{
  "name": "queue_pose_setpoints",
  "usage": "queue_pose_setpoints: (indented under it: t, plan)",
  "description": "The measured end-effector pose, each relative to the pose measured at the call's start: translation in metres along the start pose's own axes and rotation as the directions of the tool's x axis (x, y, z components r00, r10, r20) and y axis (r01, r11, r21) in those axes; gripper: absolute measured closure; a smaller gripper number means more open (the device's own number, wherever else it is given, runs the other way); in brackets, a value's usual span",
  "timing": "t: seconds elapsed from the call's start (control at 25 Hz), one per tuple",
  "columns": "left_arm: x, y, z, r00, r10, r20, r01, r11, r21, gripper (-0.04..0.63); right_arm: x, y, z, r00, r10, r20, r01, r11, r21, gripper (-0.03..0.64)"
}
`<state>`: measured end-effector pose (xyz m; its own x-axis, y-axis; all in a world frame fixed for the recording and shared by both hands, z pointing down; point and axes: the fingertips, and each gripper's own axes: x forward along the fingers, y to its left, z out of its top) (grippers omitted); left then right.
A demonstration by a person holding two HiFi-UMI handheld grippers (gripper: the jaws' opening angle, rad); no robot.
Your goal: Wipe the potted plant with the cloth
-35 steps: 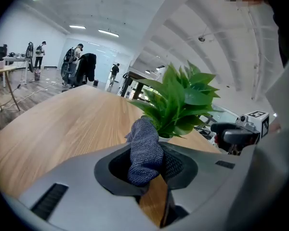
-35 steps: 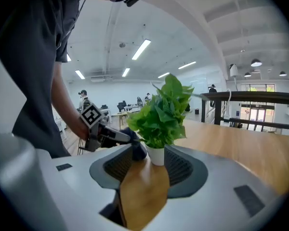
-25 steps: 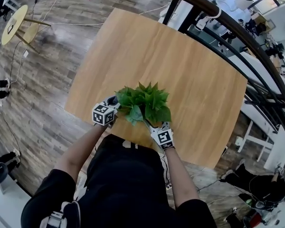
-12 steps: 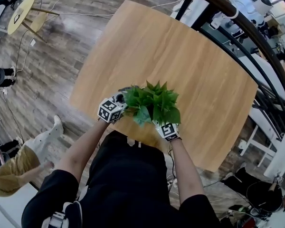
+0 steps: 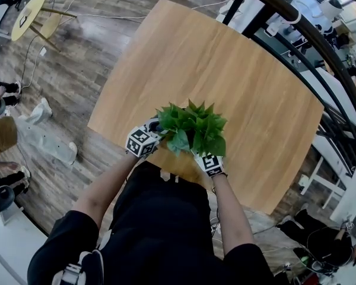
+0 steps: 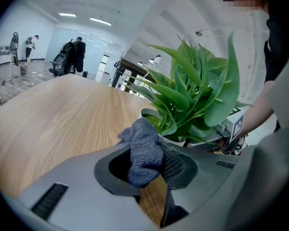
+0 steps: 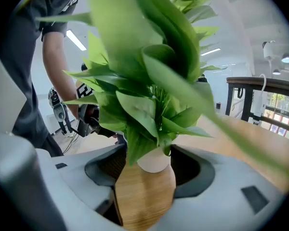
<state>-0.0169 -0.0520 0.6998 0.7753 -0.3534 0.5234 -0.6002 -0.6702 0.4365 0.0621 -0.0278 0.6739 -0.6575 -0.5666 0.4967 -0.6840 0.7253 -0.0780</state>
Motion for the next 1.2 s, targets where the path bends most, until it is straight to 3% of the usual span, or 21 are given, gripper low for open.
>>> queue_pose_setpoints:
  t: [0.24, 0.4, 0.6, 0.84, 1.0, 1.2]
  plan:
    - [-0.005, 0.012, 0.009, 0.999, 0.022, 0.026, -0.022, 1.000, -0.022, 0.472, -0.005, 0.023, -0.003, 0.999, 0.045, -0.007, -0.045, 0.999, -0.004, 0.343]
    - [-0.004, 0.009, 0.006, 1.000, 0.010, 0.026, -0.010, 1.000, -0.001, 0.472, -0.004, 0.000, -0.002, 0.999, -0.041, -0.002, 0.041, 0.999, -0.013, 0.342]
    - [-0.003, 0.009, 0.003, 1.000, 0.006, 0.024, -0.007, 1.000, 0.029, 0.472, 0.003, 0.001, 0.004, 0.999, -0.030, 0.018, 0.031, 0.999, -0.034, 0.341]
    - [-0.004, 0.004, 0.001, 1.000, 0.010, 0.026, -0.010, 1.000, 0.014, 0.474, 0.006, 0.001, 0.006, 0.995, -0.094, 0.018, 0.095, 0.995, -0.009, 0.341]
    - [-0.004, -0.014, -0.011, 0.999, -0.036, 0.002, 0.036, 0.999, 0.033, 0.472, 0.008, 0.002, 0.008, 0.990, -0.140, 0.018, 0.139, 0.990, 0.028, 0.342]
    - [-0.007, -0.012, -0.014, 1.000, -0.012, 0.023, 0.012, 1.000, -0.003, 0.472, 0.006, 0.013, 0.000, 0.989, -0.145, -0.002, 0.145, 0.988, 0.046, 0.342]
